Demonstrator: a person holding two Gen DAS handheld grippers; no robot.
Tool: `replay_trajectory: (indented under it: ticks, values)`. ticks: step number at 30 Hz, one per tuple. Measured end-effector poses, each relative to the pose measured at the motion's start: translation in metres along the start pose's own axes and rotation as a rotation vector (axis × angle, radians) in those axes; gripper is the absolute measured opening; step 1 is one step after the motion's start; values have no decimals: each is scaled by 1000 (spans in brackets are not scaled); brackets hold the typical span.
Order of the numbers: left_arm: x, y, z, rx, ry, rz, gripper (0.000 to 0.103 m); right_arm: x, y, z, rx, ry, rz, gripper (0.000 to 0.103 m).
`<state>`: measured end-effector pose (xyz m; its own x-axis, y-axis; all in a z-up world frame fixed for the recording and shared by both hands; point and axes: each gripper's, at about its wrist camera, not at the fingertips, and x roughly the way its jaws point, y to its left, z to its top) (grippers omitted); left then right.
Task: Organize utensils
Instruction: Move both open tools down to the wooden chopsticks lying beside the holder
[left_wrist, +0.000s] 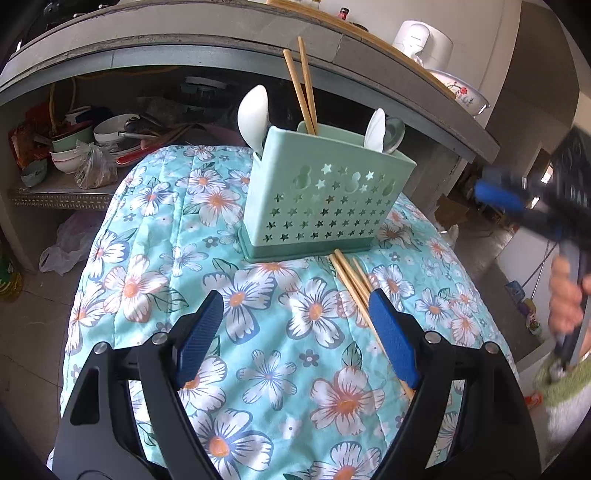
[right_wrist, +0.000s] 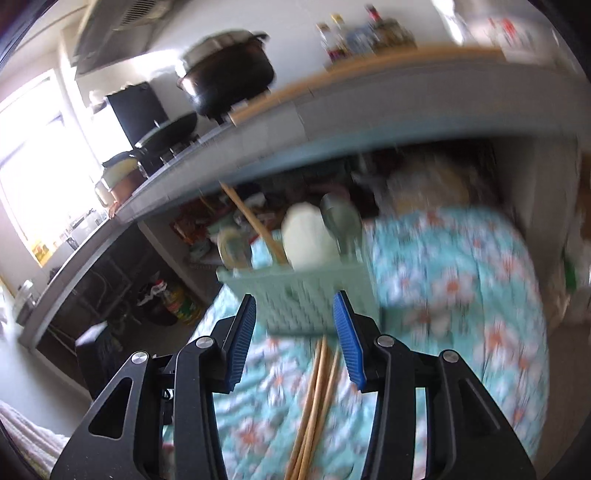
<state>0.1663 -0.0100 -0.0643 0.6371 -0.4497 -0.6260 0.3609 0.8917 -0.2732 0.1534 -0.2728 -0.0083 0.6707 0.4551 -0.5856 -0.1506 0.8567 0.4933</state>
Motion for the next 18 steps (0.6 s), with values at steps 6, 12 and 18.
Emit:
replay_trajectory:
  ticks: [6, 12, 18]
  values:
    - [10, -4, -8, 4, 44, -30, 77, 37, -33, -74, 179, 158, 11, 35]
    - [33, -11, -13, -53, 144, -171, 55, 42, -49, -98, 246, 165, -2, 31]
    - [79, -9, -19, -241, 297, -326, 31, 43, -58, -100, 268, 163, 11, 30]
